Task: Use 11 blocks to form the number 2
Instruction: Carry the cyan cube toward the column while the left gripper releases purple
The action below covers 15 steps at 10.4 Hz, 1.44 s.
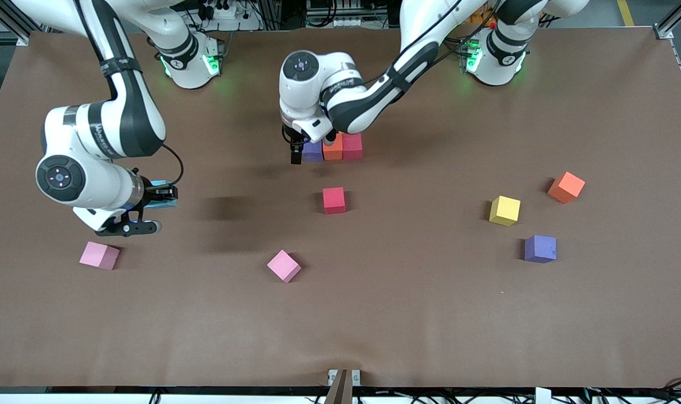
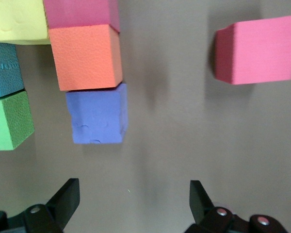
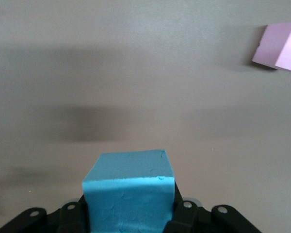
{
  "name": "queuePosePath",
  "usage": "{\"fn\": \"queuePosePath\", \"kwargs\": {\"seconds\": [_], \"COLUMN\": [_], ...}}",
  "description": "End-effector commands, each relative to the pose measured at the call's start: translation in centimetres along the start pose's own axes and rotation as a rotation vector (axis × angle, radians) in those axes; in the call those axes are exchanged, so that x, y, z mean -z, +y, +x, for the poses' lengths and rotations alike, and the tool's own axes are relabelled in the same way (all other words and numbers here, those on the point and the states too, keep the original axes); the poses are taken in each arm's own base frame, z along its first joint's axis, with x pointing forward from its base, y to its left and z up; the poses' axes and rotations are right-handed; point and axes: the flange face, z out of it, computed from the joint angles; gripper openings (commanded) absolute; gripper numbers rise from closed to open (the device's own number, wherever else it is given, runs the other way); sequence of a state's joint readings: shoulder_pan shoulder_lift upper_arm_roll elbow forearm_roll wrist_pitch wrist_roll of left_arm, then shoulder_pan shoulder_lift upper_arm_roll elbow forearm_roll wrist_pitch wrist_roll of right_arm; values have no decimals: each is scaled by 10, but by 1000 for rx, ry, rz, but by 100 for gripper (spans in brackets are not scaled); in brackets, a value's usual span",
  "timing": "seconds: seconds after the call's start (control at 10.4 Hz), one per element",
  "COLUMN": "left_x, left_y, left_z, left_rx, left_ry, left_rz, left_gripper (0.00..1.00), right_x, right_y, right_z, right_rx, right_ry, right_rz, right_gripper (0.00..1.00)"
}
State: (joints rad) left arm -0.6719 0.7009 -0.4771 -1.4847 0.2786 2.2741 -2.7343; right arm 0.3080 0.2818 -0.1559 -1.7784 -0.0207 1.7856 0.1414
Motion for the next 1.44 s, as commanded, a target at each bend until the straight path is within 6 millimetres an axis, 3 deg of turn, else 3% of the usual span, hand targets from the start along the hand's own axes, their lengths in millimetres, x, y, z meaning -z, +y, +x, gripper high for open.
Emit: {"fn": "queuePosePath", "kwargs": {"seconds": [0.0,0.1,0.19,0.38,0.57,0.67,0.86,1.05,1.34], "left_x": [42,58,73,82,83,81,70,42,15], "left_y": [3,10,30,57,72,87,99,106,122], "left_z": [3,6,18,36,47,58,62,71,89], "left_rx": [-60,-141,-203,-402,-563,-632,-853,-1052,-1213], "left_ry": [27,25,22,34,45,49,50,55,48], "left_rz": [-59,-75,-97,-109,-110,-107,-92,-47,-15], "left_gripper": [100,100,100,100,100,100,100,100,100], "right_x": [15,15,17,24,28,26,11,-3,-20], "right_y": [-10,-12,-18,-45,-72,-90,-120,-130,-115], "right_z": [-7,-5,-5,-4,-6,-8,-16,-26,-62], "right_rx": [-62,-63,-56,-59,-62,-70,-87,-76,-78], "right_ry": [60,87,99,133,178,180,188,209,234], "right_rz": [2,9,16,133,145,157,169,174,199], "right_gripper": [41,41,41,40,39,39,39,39,39]}}
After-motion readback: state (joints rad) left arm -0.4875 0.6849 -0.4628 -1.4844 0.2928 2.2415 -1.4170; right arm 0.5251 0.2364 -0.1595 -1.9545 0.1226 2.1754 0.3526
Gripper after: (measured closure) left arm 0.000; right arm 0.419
